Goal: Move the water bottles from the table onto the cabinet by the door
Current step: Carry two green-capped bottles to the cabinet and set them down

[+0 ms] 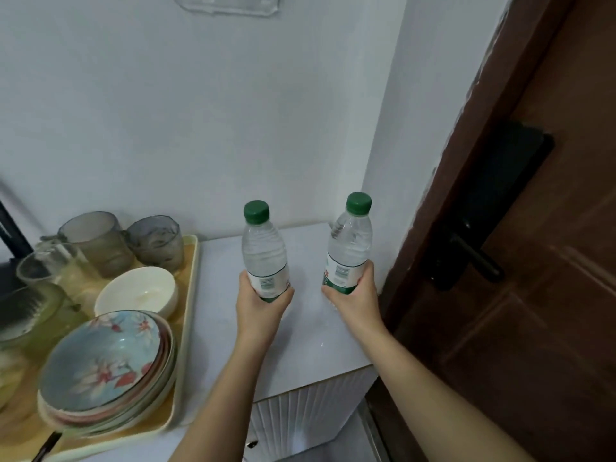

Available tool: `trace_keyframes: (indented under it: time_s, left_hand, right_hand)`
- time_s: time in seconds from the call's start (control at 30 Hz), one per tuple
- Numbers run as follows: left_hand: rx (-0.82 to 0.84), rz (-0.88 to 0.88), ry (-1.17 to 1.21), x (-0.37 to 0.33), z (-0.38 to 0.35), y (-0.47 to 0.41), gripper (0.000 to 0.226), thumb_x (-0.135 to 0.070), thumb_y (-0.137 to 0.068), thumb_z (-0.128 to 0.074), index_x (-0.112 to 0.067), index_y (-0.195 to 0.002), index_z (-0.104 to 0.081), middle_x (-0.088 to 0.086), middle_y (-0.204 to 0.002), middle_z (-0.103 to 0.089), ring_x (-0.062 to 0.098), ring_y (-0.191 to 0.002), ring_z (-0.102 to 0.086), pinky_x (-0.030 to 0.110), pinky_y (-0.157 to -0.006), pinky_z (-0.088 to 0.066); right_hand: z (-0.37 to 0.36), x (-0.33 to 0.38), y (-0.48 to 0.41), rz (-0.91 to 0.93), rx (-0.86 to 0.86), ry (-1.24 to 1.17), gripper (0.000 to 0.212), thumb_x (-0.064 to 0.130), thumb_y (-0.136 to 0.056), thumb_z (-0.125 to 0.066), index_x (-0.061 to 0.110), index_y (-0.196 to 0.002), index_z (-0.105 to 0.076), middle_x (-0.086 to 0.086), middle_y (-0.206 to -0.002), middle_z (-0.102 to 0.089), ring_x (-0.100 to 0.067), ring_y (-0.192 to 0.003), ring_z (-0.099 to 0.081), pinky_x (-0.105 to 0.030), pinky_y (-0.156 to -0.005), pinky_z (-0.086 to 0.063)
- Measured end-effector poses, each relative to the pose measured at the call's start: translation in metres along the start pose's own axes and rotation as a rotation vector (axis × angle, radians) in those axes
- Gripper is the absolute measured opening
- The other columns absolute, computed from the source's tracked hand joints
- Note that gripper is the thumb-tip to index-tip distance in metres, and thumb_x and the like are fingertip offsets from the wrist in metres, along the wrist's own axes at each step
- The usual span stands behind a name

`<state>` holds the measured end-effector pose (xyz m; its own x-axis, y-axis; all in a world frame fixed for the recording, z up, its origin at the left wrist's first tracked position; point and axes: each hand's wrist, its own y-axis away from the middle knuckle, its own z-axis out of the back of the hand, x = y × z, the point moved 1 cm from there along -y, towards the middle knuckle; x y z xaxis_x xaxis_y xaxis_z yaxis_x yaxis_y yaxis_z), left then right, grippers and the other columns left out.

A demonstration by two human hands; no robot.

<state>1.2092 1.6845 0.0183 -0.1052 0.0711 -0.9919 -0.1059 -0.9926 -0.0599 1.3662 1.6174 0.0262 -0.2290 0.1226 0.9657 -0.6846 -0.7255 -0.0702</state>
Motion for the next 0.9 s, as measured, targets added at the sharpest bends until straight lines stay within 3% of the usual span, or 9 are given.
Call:
trace_keyframes:
  time_s: [0.1,0.23,0.37,0.43,0.57,0.77,0.9]
  left_hand:
    - [-0.011,-0.021,0.000,0.002,-0.002,-0.003,0.048,-0.001,-0.069,-0.079,-0.020,-0.102,-0.048,0.001,-0.093,-0.066,0.011,-0.082,-0.064,0.026,-0.070,-0.051]
    - [0.013,-0.056,-0.041,0.005,-0.006,-0.007,0.051,-0.004,-0.072,-0.079,-0.017,-0.111,-0.048,-0.005,-0.099,-0.063,-0.001,-0.083,-0.062,0.012,-0.068,-0.048]
    - [0.098,-0.117,-0.111,0.005,-0.005,-0.007,0.056,-0.006,-0.073,-0.079,-0.018,-0.117,-0.047,-0.013,-0.105,-0.059,-0.004,-0.093,-0.060,0.011,-0.076,-0.047]
    - [0.119,-0.139,-0.173,0.006,0.000,-0.007,0.058,-0.006,-0.071,-0.081,-0.021,-0.116,-0.048,-0.016,-0.106,-0.055,-0.009,-0.096,-0.056,0.007,-0.077,-0.043]
    - [0.088,-0.167,-0.396,0.016,0.009,-0.006,0.063,-0.018,-0.067,-0.086,-0.021,-0.122,-0.055,-0.010,-0.111,-0.056,0.006,-0.103,-0.053,0.022,-0.088,-0.044]
    - [0.119,-0.136,-0.438,0.004,-0.017,-0.037,0.052,-0.021,-0.067,-0.085,-0.022,-0.112,-0.059,-0.006,-0.107,-0.063,0.014,-0.098,-0.059,0.030,-0.083,-0.050]
    - [0.131,-0.103,-0.529,-0.008,-0.039,-0.068,0.045,-0.024,-0.072,-0.082,-0.017,-0.108,-0.056,-0.003,-0.101,-0.067,0.019,-0.090,-0.060,0.029,-0.072,-0.045]
  right_hand:
    - [-0.004,-0.009,-0.009,0.011,0.036,0.017,0.064,-0.001,-0.069,-0.080,0.014,-0.120,-0.044,0.015,-0.096,-0.061,0.017,-0.077,-0.059,-0.005,-0.066,-0.045]
    - [-0.006,-0.019,-0.021,0.007,0.094,0.012,0.062,0.000,-0.069,-0.081,0.017,-0.115,-0.043,0.013,-0.098,-0.063,0.014,-0.080,-0.061,-0.015,-0.073,-0.048]
    - [-0.004,-0.020,-0.028,0.048,0.151,0.007,0.062,-0.001,-0.072,-0.080,0.020,-0.115,-0.041,0.011,-0.103,-0.061,0.019,-0.084,-0.058,-0.002,-0.071,-0.043]
    - [-0.001,-0.024,-0.029,0.047,0.188,0.028,0.064,0.003,-0.071,-0.082,0.026,-0.115,-0.041,0.010,-0.108,-0.061,0.015,-0.093,-0.059,-0.002,-0.076,-0.043]
    - [0.009,-0.034,-0.026,0.105,0.110,0.078,0.071,0.012,-0.064,-0.088,0.032,-0.118,-0.048,0.005,-0.118,-0.061,-0.009,-0.106,-0.060,-0.024,-0.089,-0.048]
    - [0.001,-0.025,-0.049,0.104,0.041,0.078,0.064,0.010,-0.064,-0.089,0.029,-0.110,-0.048,0.015,-0.105,-0.059,-0.006,-0.097,-0.060,-0.006,-0.076,-0.041]
    - [-0.005,-0.021,-0.077,0.138,-0.016,0.180,0.053,0.012,-0.066,-0.088,0.016,-0.110,-0.059,0.004,-0.106,-0.053,-0.011,-0.092,-0.056,-0.019,-0.079,-0.042]
